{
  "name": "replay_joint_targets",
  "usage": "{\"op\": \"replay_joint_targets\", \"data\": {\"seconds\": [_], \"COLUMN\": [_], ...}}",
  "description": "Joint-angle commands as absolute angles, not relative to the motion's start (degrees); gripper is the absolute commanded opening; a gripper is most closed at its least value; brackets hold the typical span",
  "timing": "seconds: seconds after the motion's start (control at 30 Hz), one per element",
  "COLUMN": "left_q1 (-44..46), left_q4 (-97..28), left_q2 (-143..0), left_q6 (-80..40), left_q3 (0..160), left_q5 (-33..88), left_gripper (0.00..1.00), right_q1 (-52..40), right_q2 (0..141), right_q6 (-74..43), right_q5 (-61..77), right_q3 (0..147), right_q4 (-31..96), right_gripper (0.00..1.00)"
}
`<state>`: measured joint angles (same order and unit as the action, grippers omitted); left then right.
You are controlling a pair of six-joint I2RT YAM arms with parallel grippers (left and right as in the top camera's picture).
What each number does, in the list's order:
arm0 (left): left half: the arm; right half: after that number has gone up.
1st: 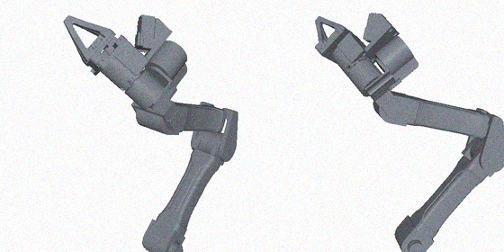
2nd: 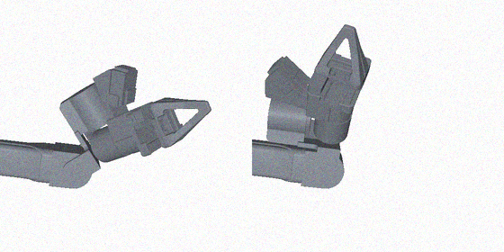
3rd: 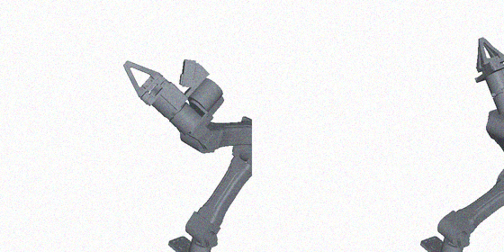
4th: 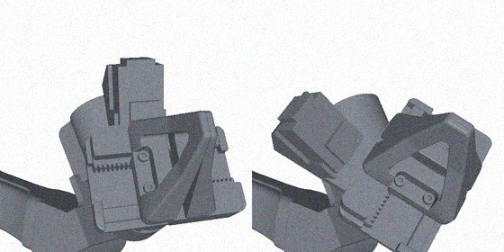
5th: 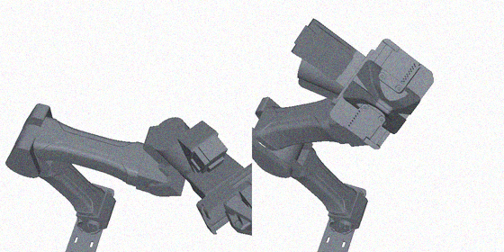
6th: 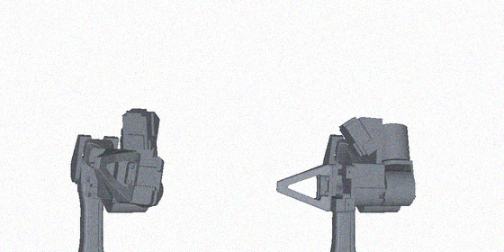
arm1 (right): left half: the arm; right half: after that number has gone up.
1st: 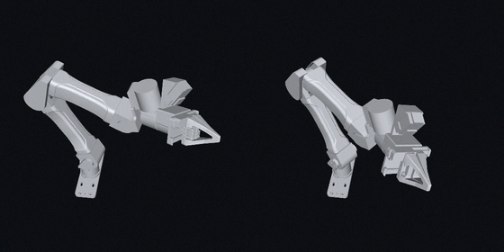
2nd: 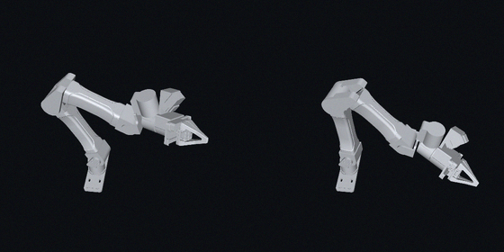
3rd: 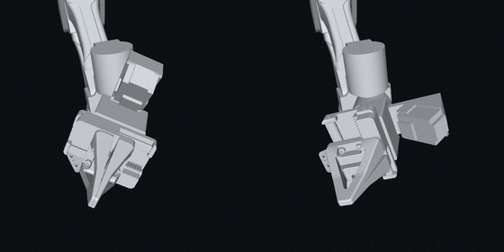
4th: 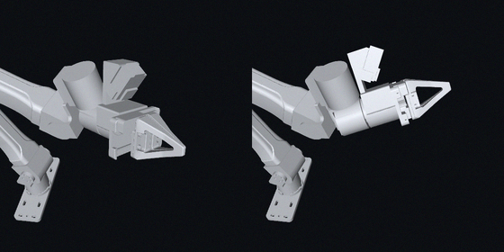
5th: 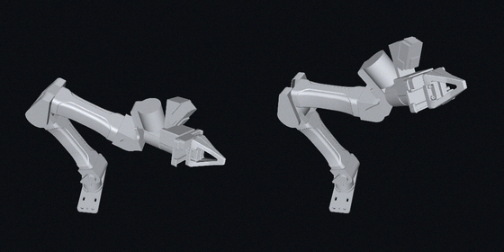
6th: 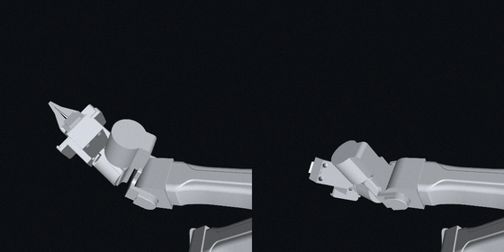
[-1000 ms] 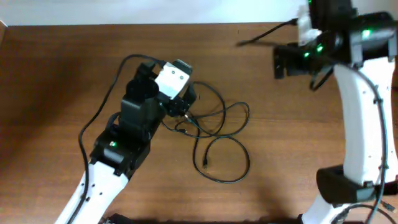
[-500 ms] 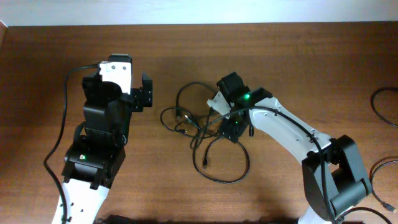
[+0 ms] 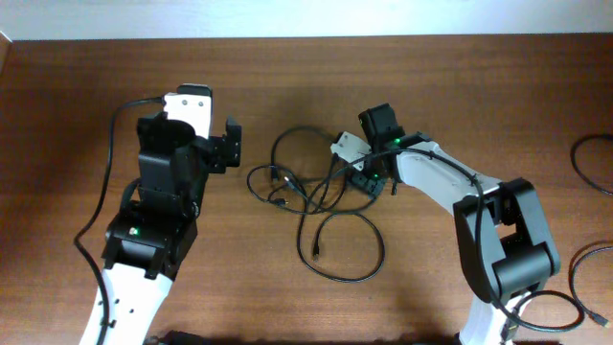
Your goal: Untangle cables
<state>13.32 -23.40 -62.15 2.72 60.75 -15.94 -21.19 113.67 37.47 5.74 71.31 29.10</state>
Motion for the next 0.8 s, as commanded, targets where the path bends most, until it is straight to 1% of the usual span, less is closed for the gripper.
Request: {"op": "replay_joint_targets", "data": {"seconds": [0.0, 0.07, 0.1, 0.17, 0.2, 0.23, 0.27, 0.3, 0.33, 0.37, 0.47, 0.53, 0.6, 0.67, 0.7, 0.73, 0.77], "left_q1": [13.06, 13.06, 13.08, 13.06, 13.06, 13.06, 13.08, 13.06, 13.06, 13.06, 13.06, 13.08, 13.06, 13.06, 13.06, 13.06, 13.06], "left_q4": [-23.49, -24.82, -25.61, -25.80, -25.82, -25.82, -25.82, -25.82, -25.82, -25.82, -25.82, -25.82, -25.82, -25.85, -25.85, -25.85, -25.85], "left_q2": [-62.19, -62.19, -62.19, -62.19, -62.19, -62.19, -62.19, -62.19, -62.19, -62.19, -62.19, -62.19, -62.19, -62.19, -62.19, -62.19, -62.19], "left_q6": [1.93, 1.93, 1.93, 1.93, 1.93, 1.93, 1.93, 1.93, 1.93, 1.93, 1.93, 1.93, 1.96, 1.96, 1.96, 1.96, 1.93], "left_q3": [61.32, 61.32, 61.32, 61.32, 61.32, 61.32, 61.32, 61.32, 61.32, 61.32, 61.32, 61.32, 61.32, 61.32, 61.32, 61.32, 61.32], "left_q5": [-15.18, -15.18, -15.16, -14.09, -13.76, -12.91, -12.80, -12.82, -12.82, -12.80, -12.75, -12.36, -11.51, -11.51, -11.51, -11.51, -11.51], "left_gripper": [0.99, 0.99, 1.00, 0.99, 0.99, 0.99, 0.99, 0.99, 0.99, 0.99, 1.00, 1.00, 1.00, 1.00, 1.00, 1.00, 1.00], "right_q1": [-20.97, -20.97, -20.97, -20.97, -20.97, -20.97, -20.97, -20.97, -20.97, -20.97, -20.93, -20.60, -17.02, -9.21, -4.49, -1.65, 0.73], "right_q2": [116.44, 114.65, 111.92, 104.05, 97.54, 93.41, 88.07, 83.50, 80.86, 77.84, 77.87, 79.77, 83.29, 88.36, 91.13, 92.62, 93.34], "right_q6": [31.33, 28.14, 22.02, 21.74, 21.71, 21.74, 21.74, 21.74, 21.76, 21.74, 21.67, 16.82, 13.47, 7.53, 4.80, 4.82, 4.82], "right_q5": [5.85, 15.14, 15.33, 15.66, 14.76, 14.13, 12.05, 7.27, 3.55, -3.77, -14.44, -25.87, -27.07, -27.44, -25.76, -20.32, -18.09], "right_q3": [70.78, 70.85, 72.36, 79.18, 85.91, 90.65, 97.23, 101.95, 103.18, 103.48, 103.44, 103.39, 103.39, 103.39, 103.39, 103.39, 103.24], "right_q4": [29.98, 29.52, 31.40, 41.41, 48.25, 52.21, 55.75, 56.62, 56.51, 56.14, 59.75, 61.17, 64.93, 68.01, 68.55, 68.95, 69.56], "right_gripper": [0.04, 0.04, 0.04, 0.04, 0.04, 0.04, 0.04, 0.04, 0.04, 0.04, 0.04, 0.04, 0.04, 0.04, 0.04, 0.04, 0.04]}}
